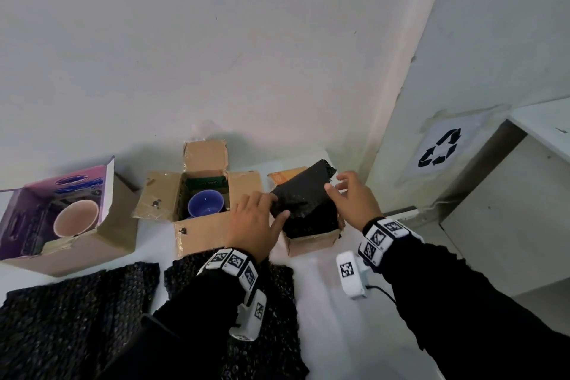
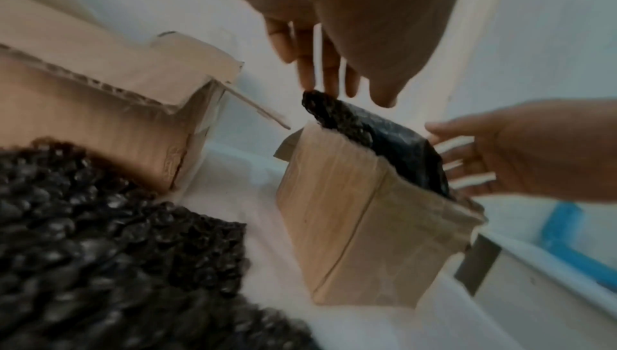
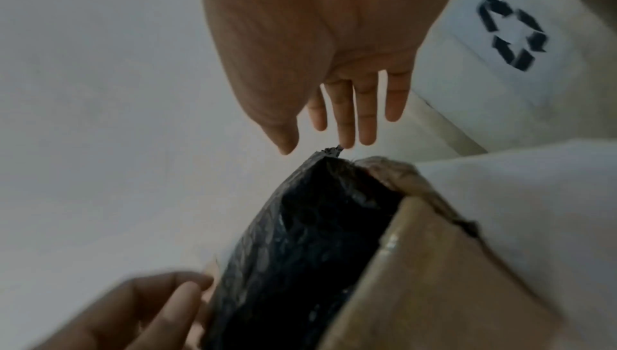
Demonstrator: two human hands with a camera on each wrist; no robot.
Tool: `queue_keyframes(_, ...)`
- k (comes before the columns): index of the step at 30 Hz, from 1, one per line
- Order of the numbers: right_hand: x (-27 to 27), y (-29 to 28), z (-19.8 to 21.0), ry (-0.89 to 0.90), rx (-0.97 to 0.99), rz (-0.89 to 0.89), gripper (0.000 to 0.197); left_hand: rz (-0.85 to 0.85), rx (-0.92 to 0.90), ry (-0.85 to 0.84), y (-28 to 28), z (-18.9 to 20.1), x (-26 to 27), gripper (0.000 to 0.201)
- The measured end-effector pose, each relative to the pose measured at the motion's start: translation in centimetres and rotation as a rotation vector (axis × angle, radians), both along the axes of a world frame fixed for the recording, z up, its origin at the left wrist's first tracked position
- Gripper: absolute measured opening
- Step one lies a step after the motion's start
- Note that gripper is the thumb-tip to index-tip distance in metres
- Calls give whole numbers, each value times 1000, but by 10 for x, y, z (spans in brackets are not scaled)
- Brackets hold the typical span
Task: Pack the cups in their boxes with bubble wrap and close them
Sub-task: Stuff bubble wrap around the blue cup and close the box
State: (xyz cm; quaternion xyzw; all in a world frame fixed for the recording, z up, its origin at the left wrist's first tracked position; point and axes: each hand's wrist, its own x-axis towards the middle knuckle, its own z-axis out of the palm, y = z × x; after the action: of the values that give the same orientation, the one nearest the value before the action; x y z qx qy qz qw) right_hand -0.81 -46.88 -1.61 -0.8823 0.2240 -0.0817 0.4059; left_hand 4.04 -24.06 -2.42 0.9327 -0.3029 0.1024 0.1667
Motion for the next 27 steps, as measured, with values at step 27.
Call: queue_keyframes(27,45,26,-11,-256,383,49,55,-171,-397,258,-22,-5,26,83)
